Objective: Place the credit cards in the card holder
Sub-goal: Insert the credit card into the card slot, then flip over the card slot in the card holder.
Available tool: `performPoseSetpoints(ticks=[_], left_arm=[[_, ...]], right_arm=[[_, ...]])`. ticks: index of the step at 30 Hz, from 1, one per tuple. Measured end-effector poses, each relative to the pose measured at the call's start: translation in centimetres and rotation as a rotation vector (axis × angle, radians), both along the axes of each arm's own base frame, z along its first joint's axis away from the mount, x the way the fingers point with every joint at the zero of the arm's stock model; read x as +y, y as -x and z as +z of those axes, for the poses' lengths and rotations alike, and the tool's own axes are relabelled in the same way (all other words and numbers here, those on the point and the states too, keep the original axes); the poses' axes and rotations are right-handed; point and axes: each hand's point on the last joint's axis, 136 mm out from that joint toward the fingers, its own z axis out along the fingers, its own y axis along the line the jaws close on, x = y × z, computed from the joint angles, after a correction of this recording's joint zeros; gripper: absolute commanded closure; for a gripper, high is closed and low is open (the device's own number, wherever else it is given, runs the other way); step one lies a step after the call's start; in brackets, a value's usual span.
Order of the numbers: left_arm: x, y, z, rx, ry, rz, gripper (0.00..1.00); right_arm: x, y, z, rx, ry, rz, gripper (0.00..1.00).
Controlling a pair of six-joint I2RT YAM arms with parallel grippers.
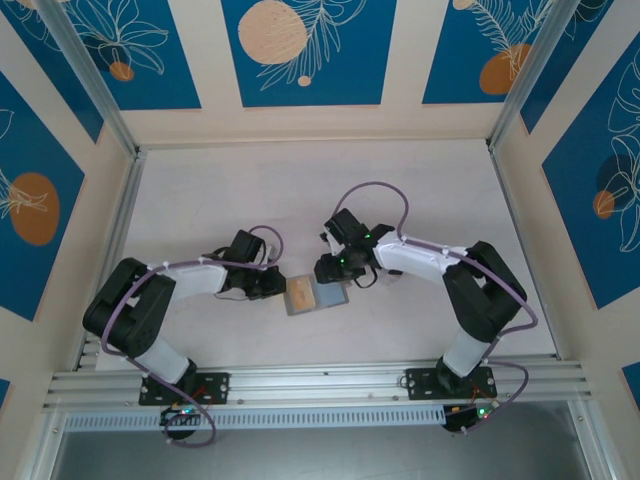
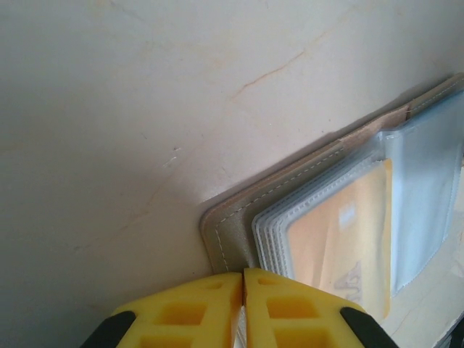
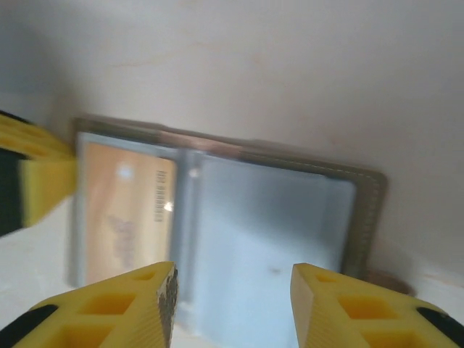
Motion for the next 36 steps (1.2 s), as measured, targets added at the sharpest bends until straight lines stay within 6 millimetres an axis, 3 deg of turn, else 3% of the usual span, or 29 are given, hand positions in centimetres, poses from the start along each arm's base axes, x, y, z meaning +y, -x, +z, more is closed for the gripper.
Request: performPoseSetpoints(ticks=[4, 10, 17, 21, 25, 36], left_arm=[[0.0, 0.0, 0.0, 0.000, 0.000, 0.000, 0.89], [0.0, 0.0, 0.0, 0.000, 0.000, 0.000, 0.89], [0.0, 0.0, 0.0, 0.000, 0.000, 0.000, 0.89], [0.0, 0.0, 0.0, 0.000, 0.000, 0.000, 0.89], [0.0, 0.0, 0.0, 0.000, 0.000, 0.000, 0.89], [-0.1, 0.0, 0.0, -0.001, 0.000, -0.003, 0.89]], right_arm=[[-0.6, 0.5, -2.3, 0.004, 0.103, 0.039, 0.51], [0.4, 0.3, -2.4, -0.055, 0.153, 0.087, 0.55], [0.6, 0.3, -2.8, -0.108, 0.216, 0.119, 0.77], [0.9, 0.5, -2.8, -0.110, 0.216, 0.126, 0.94], [1.2, 0.7, -2.4, -0.104, 0.205, 0.129, 1.00], [4.3, 1.2, 0.6, -0.031, 0.070, 0.139, 1.00]])
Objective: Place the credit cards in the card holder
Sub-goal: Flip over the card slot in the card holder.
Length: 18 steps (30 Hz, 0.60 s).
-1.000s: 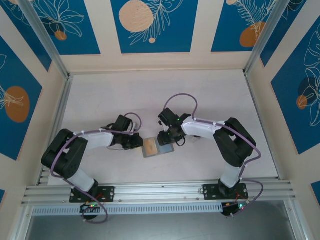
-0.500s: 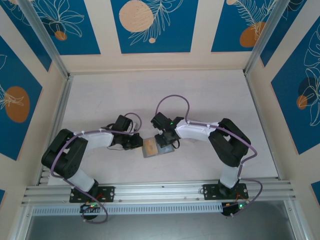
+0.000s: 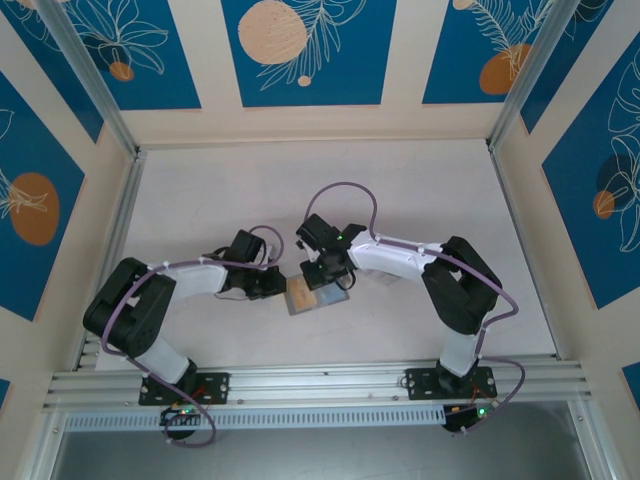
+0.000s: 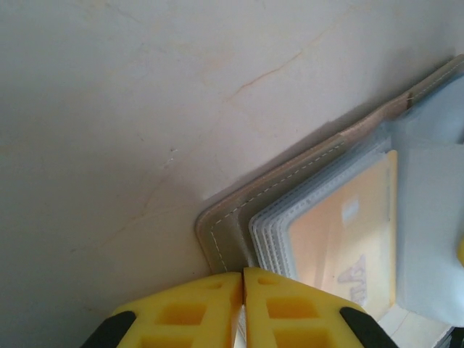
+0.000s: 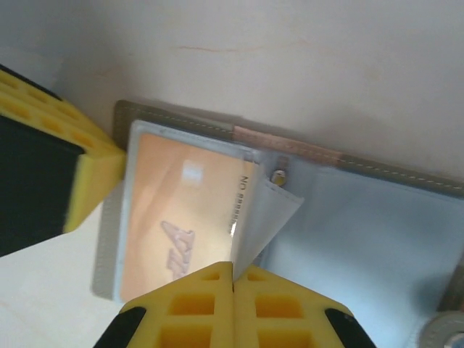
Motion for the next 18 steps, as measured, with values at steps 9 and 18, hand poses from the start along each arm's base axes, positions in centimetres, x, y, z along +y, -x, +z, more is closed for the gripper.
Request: performPoseSetpoints(ticks=[9, 18], left_arm=[[-0.1, -0.1, 0.0, -0.001, 0.000, -0.002, 0.89], [-0.1, -0.2, 0.4, -0.010, 0.005, -0.001, 0.87]], right_arm=[[3.8, 2.1, 1.4, 0.185, -0.277, -0.013, 0.55], [0.4, 0.1, 4.7, 0.151, -0.373, -0.089, 0.86]])
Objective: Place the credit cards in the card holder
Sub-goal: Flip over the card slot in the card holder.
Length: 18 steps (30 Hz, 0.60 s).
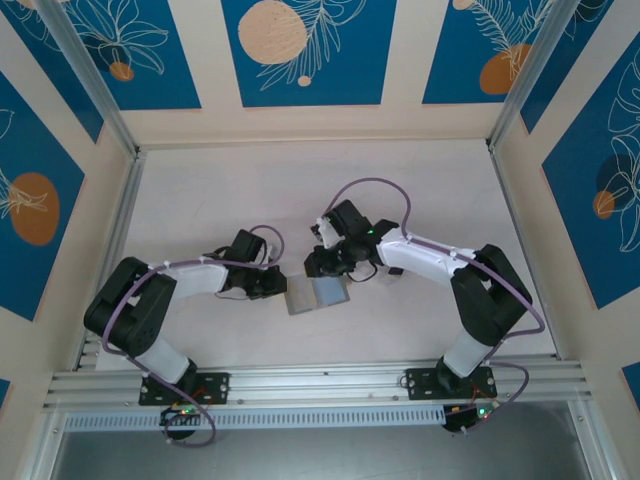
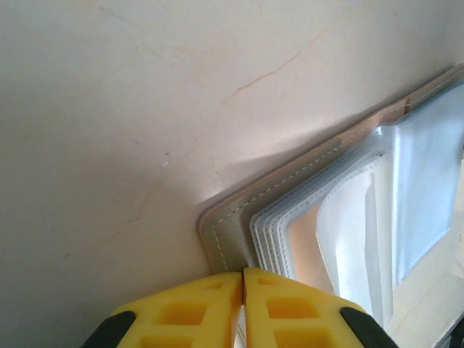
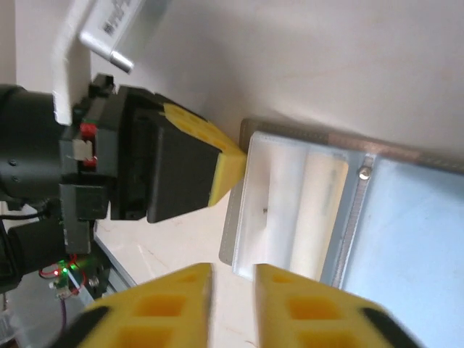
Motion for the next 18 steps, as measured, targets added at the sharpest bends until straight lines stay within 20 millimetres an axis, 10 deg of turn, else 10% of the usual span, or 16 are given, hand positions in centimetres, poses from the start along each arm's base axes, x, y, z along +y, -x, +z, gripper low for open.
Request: performPoseSetpoints(ticks=[18], left_arm=[[2.0, 1.5, 2.5, -0.037, -0.085, 0.018, 0.60]], right_arm=[[1.7, 1.8, -7.0, 0.052, 0.187, 0.056, 0.79]])
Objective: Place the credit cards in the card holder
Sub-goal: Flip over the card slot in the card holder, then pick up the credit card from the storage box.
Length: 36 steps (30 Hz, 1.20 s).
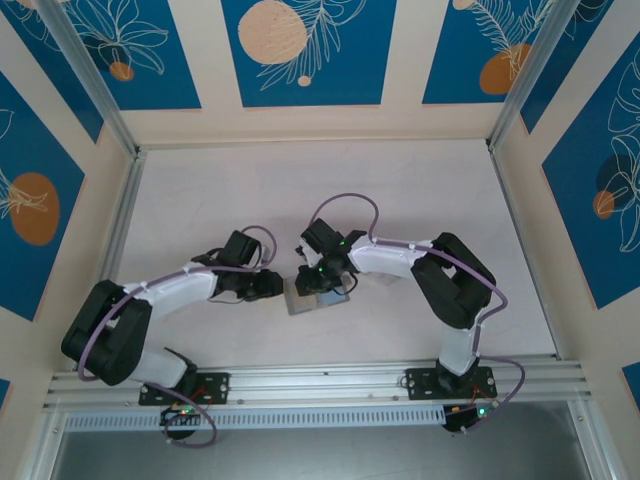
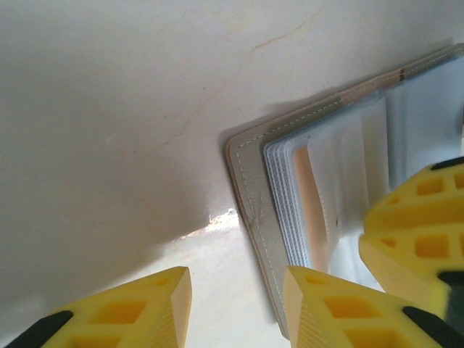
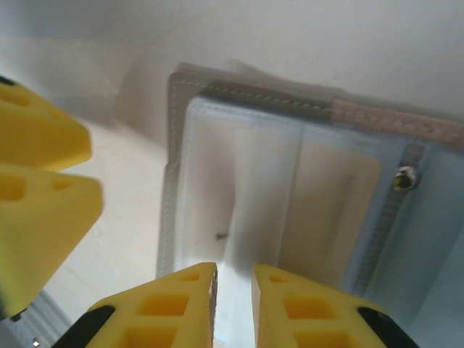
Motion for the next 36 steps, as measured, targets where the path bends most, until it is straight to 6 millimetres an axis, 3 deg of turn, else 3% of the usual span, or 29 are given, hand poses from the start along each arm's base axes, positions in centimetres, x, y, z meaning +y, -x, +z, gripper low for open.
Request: performPoseSetpoints(ticks=[9, 18, 23, 26, 30, 34, 36], left_arm=[[-3.0, -0.2, -0.1, 0.008, -0.014, -0.079, 0.54], [-4.3, -0.3, -0.9, -0.003, -0.094, -0.116, 0.60], [-4.3, -0.4, -1.5, -0.013, -0.145, -0.130, 0.67], [-4.5, -0.5, -1.5, -0.028, -0.157, -0.135, 0.70], [-4.7, -0.6, -1.5, -0.042, -0.163, -0.138, 0.71], [-4.9, -0.7, -1.5, -0.054, -0.157, -0.141, 0.70], [-5.0, -0.7, -1.5, -0.058, -0.154, -0.140, 0.71]], right_arm=[[-1.3, -0.8, 0.9, -0.073, 0.042, -0.037, 0.78], [-3.8, -1.0, 1.9, -0.058, 0.009, -0.103, 0.78], [-6.7, -2.8, 4.4, -0.109, -0.009, -0.193, 0.66], [-10.0, -4.8, 7.0, -0.177, 0.005, -0.306, 0.61], [-16.6, -7.2, 9.2, -0.236, 0.073, -0.513, 0.51], [-23.2, -7.7, 9.1, -0.233, 0.165, -0.709, 0.43], [-25.3, -7.1, 8.2, -0.204, 0.204, -0.760, 0.43]])
